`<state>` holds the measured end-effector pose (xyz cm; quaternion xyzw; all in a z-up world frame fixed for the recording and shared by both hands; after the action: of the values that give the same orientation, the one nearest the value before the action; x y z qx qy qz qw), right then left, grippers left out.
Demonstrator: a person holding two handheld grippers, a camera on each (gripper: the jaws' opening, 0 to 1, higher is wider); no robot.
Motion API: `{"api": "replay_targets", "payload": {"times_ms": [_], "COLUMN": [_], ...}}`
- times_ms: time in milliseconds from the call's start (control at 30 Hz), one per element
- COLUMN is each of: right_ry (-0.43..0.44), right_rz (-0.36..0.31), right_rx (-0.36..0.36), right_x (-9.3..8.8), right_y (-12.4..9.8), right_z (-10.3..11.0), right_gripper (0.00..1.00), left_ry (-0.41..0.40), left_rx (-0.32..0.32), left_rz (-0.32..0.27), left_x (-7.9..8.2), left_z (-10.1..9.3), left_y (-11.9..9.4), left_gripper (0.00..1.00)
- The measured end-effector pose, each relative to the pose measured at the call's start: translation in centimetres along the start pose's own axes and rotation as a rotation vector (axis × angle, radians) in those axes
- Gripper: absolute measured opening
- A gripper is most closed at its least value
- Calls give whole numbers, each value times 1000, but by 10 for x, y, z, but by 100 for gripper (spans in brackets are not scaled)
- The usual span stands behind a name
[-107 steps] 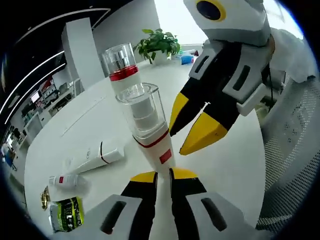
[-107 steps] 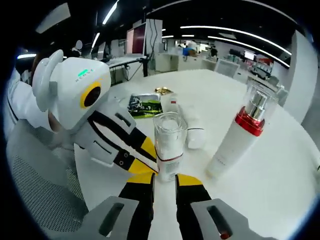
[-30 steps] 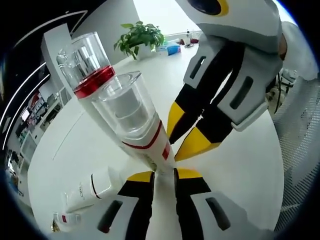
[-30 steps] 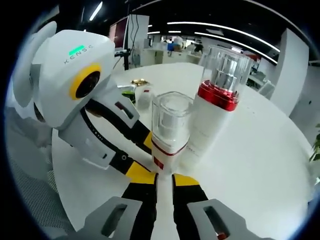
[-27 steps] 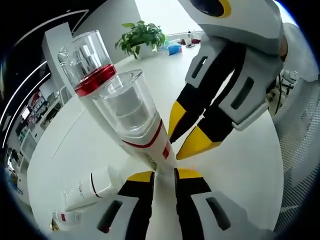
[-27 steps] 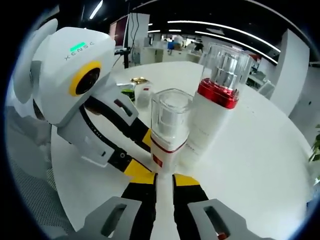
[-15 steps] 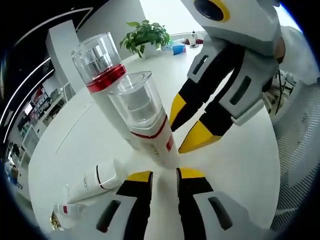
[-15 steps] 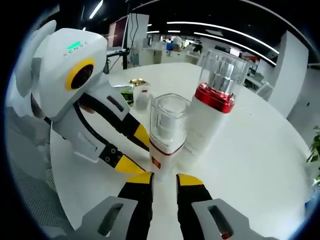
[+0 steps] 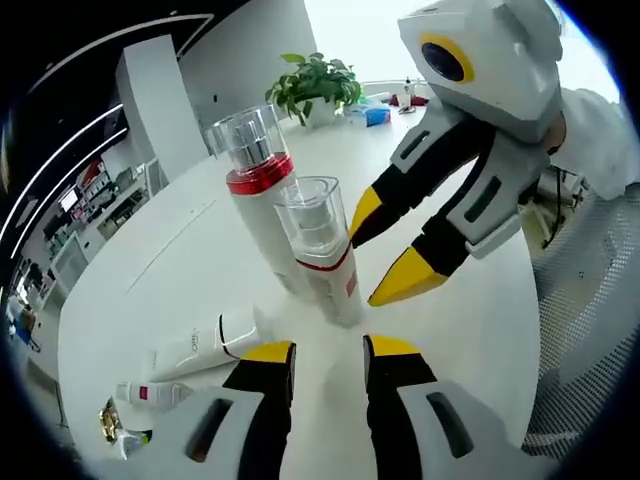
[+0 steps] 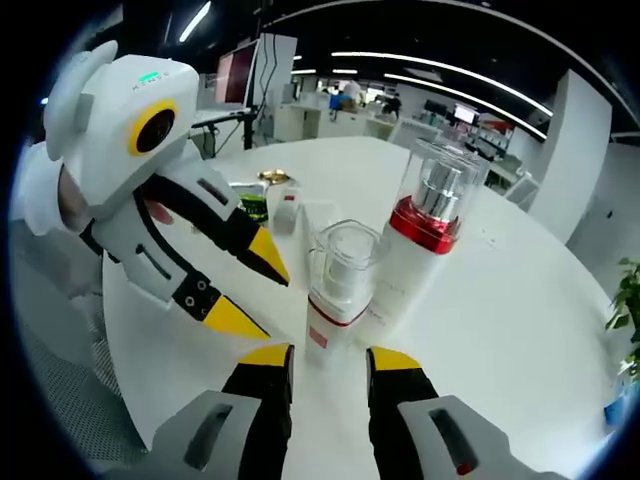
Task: Arrange the skincare products in the storage area until every visible bottle or jar stands upright without overlapping.
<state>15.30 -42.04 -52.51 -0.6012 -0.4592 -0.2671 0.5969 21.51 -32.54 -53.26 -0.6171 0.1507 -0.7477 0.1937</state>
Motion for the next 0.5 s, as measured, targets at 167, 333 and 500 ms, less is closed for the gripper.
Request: {"api": "replay_targets", "payload": {"times_ms": [167,333,500], "right_ry": [-4,3,4], "right_rz": [-20,-55,-73], "right_rx": [-8,-16,-34], "right_x": [6,15,19], "right_y": [-3,-9,-17], "right_z": [3,8,10], "right_gripper": [25,30,40], "left_ry": [-19,-46,-64], "left_rx": [27,64,89], "left_rz": [-3,-17,-42], "left_x": [-2,-2,2], "left_z": [4,14,25], "left_y": [-12,-29,-48], "left_gripper": [32,38,46]}}
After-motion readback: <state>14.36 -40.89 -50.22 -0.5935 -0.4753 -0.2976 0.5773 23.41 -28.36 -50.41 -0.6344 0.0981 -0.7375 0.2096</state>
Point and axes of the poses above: the point that each gripper's makers call its tool centre point, and the gripper's own axes: y roughly forward along the fingers, z roughly to its left, x roughly out of its top, the point moved 6 cm from there along -y, roughly backward along the fingers, and after that the axes turned 12 degrees about -z, right-handed, at the moved point
